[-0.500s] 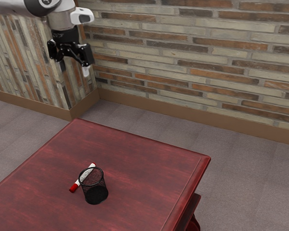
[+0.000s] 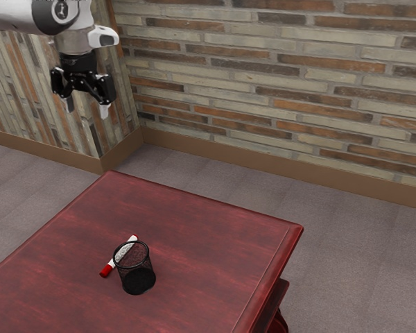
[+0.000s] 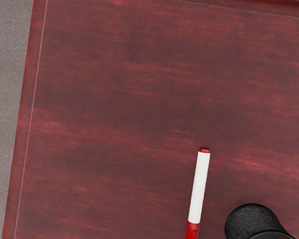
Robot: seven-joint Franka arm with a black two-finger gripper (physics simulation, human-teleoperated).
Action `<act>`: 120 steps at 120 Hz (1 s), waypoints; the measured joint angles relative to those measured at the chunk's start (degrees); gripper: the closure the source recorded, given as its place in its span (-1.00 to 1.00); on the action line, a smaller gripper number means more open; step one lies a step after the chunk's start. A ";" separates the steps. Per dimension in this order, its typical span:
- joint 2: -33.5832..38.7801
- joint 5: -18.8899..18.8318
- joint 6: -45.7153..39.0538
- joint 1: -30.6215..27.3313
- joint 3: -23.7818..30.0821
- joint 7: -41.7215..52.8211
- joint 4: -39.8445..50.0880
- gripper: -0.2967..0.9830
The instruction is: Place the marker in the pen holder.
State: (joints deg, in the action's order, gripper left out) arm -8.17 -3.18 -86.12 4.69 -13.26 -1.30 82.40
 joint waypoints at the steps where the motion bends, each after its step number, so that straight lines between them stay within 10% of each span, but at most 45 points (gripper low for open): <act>1: -0.08 0.03 -0.10 0.00 0.00 0.00 0.03 -0.54; 41: 4.53 0.84 -16.83 -0.80 -2.11 -0.36 23.82 -0.54; 120: -4.44 1.65 -39.63 0.44 -1.34 3.89 33.68 -0.54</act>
State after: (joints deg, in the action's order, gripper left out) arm -12.61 -1.52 -125.75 5.14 -14.60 2.58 116.07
